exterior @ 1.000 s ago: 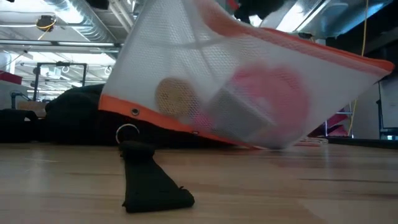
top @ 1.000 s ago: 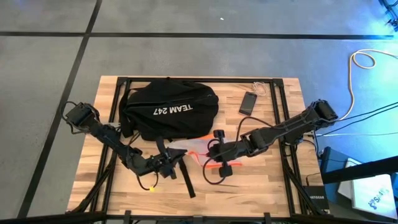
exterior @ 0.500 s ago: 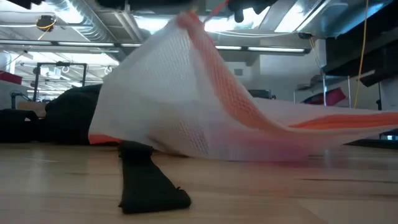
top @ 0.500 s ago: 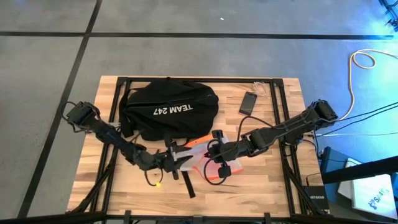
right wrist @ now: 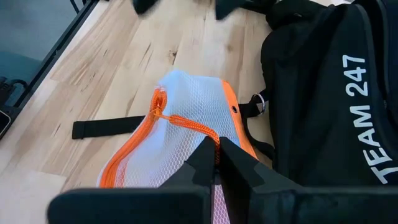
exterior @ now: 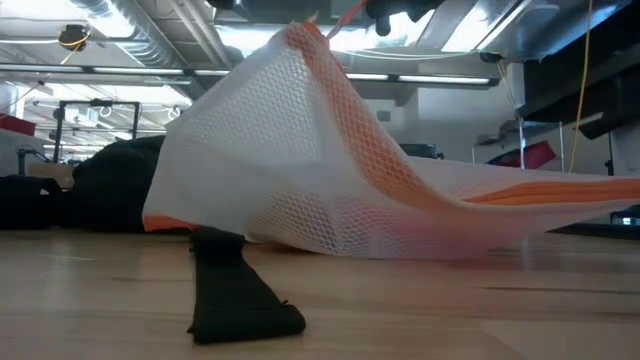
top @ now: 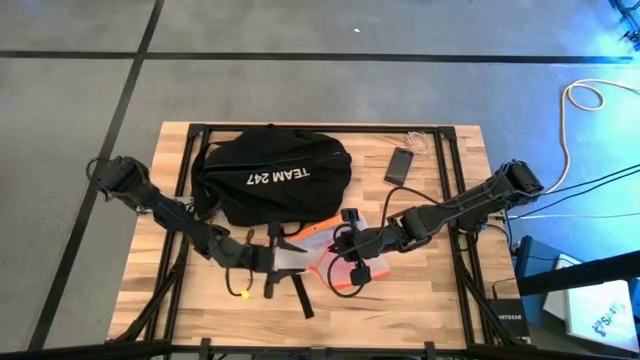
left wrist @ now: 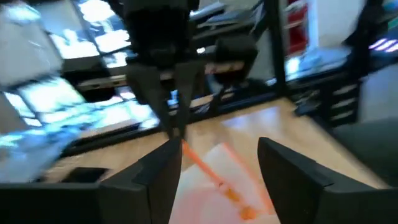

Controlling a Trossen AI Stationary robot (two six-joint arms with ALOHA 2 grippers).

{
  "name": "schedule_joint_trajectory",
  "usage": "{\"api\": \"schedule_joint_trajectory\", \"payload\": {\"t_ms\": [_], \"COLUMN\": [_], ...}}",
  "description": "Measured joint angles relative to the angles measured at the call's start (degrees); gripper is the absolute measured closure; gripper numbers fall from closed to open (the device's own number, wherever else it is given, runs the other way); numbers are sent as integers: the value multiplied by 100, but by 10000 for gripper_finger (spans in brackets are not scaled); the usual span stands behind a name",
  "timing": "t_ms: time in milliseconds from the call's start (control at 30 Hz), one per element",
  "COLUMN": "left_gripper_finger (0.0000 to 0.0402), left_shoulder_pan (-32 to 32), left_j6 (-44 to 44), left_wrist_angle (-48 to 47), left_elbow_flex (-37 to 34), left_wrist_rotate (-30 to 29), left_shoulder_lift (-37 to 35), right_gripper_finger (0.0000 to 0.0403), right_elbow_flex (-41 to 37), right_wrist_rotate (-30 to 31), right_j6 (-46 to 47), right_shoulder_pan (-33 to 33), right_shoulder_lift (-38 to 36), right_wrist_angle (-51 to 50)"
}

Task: Unpack backpack
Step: Open the zipper pouch

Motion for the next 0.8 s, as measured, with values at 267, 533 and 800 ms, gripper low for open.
{"api": "schedule_joint_trajectory", "payload": {"t_ms": [267,533,800], "left_gripper_finger": [139,103,102], "left_shoulder_pan": [329,331,347], "left_j6": [-1758,-2272,-2394], "left_wrist_angle": [-726,-847,-893], "left_elbow_flex": [-2,-4,-2], "left_wrist_rotate": [504,849,634], "left_shoulder_lift": [31,295,364], "right_gripper_finger": [403,403,403], "right_elbow_flex": [2,2,2], "right_wrist_rotate": [6,155,189], "right_j6": [-19,-22,-22], "right_shoulder_pan": [-1,-2,-2], "right_shoulder_lift": [0,0,0], "right_wrist_angle": [2,-11,-18]}}
